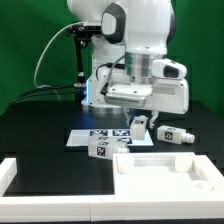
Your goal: Assemble one leg
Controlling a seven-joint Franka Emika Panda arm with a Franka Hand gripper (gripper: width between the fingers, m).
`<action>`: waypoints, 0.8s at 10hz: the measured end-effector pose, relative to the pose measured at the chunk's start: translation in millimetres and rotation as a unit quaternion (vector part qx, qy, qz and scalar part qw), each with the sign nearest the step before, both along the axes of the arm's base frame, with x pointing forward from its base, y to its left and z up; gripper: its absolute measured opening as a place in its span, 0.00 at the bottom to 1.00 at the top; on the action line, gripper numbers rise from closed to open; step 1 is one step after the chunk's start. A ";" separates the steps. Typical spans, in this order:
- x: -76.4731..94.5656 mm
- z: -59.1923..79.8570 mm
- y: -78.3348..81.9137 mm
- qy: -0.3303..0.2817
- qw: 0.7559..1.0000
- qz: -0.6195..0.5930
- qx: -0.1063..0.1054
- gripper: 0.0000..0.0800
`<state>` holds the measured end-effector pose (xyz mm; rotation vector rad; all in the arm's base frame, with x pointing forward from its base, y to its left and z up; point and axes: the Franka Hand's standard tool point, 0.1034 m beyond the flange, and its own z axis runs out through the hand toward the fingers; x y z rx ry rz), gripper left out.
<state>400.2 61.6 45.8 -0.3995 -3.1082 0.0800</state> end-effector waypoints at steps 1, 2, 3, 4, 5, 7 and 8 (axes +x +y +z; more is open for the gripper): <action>-0.8 -2.9 -3.3 0.004 1.000 0.010 0.003 0.36; -1.0 -3.3 -5.7 0.003 1.000 -0.004 0.001 0.36; -1.3 -3.6 -5.9 0.003 1.000 -0.003 0.000 0.36; -1.5 -4.0 -6.9 0.003 1.000 -0.009 0.000 0.36; -4.5 -8.1 -6.4 0.009 1.000 -0.007 0.001 0.36; -11.9 -33.2 -3.3 0.036 0.999 0.001 0.009 0.36; -9.1 -37.7 -2.8 0.039 0.999 -0.001 0.012 0.36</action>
Offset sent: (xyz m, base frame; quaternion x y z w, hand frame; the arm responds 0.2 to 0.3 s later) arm 0.0000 0.0000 0.0000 0.0000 0.0000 0.0000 1.0000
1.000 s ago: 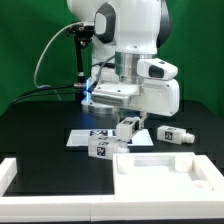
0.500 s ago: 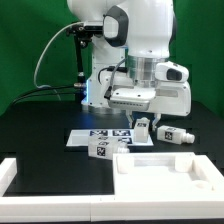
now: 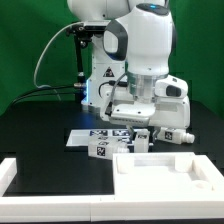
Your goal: Assemble one leg
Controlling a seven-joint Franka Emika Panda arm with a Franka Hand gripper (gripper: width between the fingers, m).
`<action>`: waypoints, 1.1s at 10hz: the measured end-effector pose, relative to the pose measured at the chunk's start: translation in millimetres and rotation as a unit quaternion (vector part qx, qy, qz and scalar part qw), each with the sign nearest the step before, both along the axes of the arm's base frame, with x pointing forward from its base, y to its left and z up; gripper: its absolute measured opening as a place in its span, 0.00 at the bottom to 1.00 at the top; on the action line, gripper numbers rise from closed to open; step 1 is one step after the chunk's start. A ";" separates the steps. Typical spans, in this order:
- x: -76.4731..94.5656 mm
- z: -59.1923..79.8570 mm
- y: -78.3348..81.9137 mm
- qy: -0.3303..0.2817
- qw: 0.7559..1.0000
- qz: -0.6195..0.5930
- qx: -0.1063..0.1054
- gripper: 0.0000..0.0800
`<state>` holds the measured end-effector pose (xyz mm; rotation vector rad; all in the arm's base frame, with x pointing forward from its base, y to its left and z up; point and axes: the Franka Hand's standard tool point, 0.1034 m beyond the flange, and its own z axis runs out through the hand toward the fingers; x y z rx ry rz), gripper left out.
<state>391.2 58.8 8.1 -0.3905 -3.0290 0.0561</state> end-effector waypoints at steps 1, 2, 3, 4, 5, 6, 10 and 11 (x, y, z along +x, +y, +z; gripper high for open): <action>0.9 -1.6 0.6 0.001 1.000 -0.001 0.002 0.36; 1.1 -2.0 3.2 0.001 1.000 -0.011 0.002 0.36; 2.4 -2.0 7.7 0.001 1.000 -0.020 0.002 0.36; 4.3 -1.7 12.0 0.003 1.000 -0.031 0.000 0.36; 5.2 -1.7 13.9 0.002 0.999 -0.038 0.000 0.36; 5.4 -1.8 12.6 0.002 0.999 -0.041 -0.001 0.36; 5.4 -2.1 11.1 0.002 0.999 -0.053 -0.002 0.73; 5.0 0.9 11.8 0.003 0.998 -0.062 -0.007 0.73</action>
Offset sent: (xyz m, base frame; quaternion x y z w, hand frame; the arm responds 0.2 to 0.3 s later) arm 0.0066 0.0278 -0.0121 0.0060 0.0266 0.0278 0.9992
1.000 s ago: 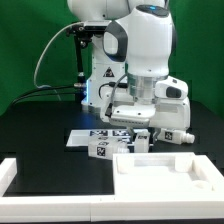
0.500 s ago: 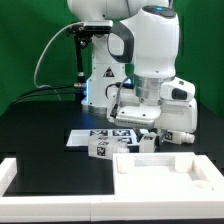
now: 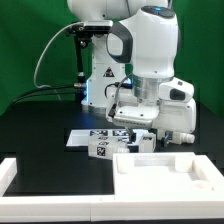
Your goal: Assemble one leg
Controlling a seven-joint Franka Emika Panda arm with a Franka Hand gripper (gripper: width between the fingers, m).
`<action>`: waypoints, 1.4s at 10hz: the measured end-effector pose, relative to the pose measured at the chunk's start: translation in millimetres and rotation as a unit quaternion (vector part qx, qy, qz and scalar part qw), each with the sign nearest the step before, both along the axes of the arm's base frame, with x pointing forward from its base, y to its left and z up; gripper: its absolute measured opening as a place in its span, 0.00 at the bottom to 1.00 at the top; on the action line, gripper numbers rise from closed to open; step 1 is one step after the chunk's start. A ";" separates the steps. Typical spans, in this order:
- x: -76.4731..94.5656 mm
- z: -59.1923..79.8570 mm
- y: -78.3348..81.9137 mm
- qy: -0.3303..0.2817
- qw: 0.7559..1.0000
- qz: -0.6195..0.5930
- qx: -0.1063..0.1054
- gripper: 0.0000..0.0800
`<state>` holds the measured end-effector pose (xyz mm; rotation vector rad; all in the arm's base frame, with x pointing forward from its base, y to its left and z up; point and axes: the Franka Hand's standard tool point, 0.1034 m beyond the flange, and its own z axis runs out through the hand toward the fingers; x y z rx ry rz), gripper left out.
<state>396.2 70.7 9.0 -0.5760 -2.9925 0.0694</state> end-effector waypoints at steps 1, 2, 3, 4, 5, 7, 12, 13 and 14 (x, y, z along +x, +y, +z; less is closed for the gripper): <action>1.2 14.6 0.7 -0.003 1.000 -0.001 -0.012 0.79; 3.2 31.7 -2.6 -0.013 1.000 0.001 -0.022 0.81; 6.9 46.1 -7.5 -0.025 0.999 -0.012 -0.030 0.81; 12.4 59.9 -12.7 -0.041 0.998 -0.028 -0.034 0.81; 12.7 59.4 -16.1 -0.047 0.998 -0.034 -0.030 0.81; 18.1 50.6 -20.8 -0.064 0.985 -0.157 -0.017 0.81; 23.6 66.0 -22.2 -0.074 0.913 -0.399 -0.039 0.81; 23.5 65.9 -22.1 -0.075 0.896 -0.437 -0.040 0.81; 23.4 65.8 -22.1 -0.075 0.882 -0.464 -0.041 0.81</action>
Offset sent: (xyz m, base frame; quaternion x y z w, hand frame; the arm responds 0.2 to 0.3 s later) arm 0.0022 -0.0111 0.0595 -0.0136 -0.0323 0.1062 0.9937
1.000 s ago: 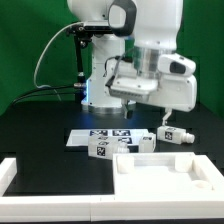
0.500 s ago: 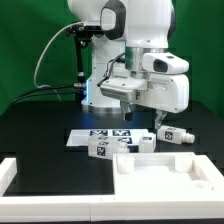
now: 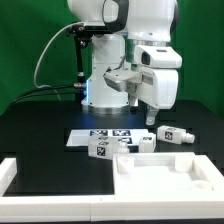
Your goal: Assemble one leg
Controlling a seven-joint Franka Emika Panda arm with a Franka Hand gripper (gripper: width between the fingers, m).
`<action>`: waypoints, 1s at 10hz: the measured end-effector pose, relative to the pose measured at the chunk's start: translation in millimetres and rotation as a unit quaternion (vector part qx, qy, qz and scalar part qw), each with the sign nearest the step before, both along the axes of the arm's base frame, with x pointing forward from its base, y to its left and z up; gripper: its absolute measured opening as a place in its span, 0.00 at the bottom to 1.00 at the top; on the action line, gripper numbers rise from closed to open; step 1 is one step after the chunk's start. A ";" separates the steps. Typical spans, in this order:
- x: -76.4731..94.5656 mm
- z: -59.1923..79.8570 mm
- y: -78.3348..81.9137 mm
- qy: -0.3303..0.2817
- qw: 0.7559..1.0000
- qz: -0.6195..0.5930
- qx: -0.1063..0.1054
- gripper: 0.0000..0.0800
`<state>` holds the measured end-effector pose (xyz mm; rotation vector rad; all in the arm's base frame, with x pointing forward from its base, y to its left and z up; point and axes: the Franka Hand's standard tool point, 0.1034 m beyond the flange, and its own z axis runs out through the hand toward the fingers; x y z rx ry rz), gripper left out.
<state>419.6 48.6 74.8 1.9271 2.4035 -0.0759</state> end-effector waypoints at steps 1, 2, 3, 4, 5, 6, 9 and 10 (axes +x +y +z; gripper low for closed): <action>0.0 0.0 0.0 -0.003 0.999 -0.035 0.001 0.81; 0.2 0.4 -0.5 -0.006 0.998 -0.067 0.001 0.81; 1.1 4.3 -4.4 -0.018 0.989 -0.145 0.015 0.81; -0.1 7.1 -9.8 -0.024 0.970 -0.240 0.029 0.81; 0.5 5.5 -10.8 -0.022 0.938 -0.343 0.040 0.81; 2.7 4.4 -12.5 -0.005 0.904 -0.425 0.039 0.81; 10.4 6.6 -10.4 -0.004 0.853 -0.520 0.044 0.81; 10.5 6.6 -10.4 -0.005 0.834 -0.550 0.043 0.81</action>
Offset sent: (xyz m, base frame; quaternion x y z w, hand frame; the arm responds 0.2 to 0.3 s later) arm -0.0084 -0.0160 0.0193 -0.0383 0.0737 0.3958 0.9146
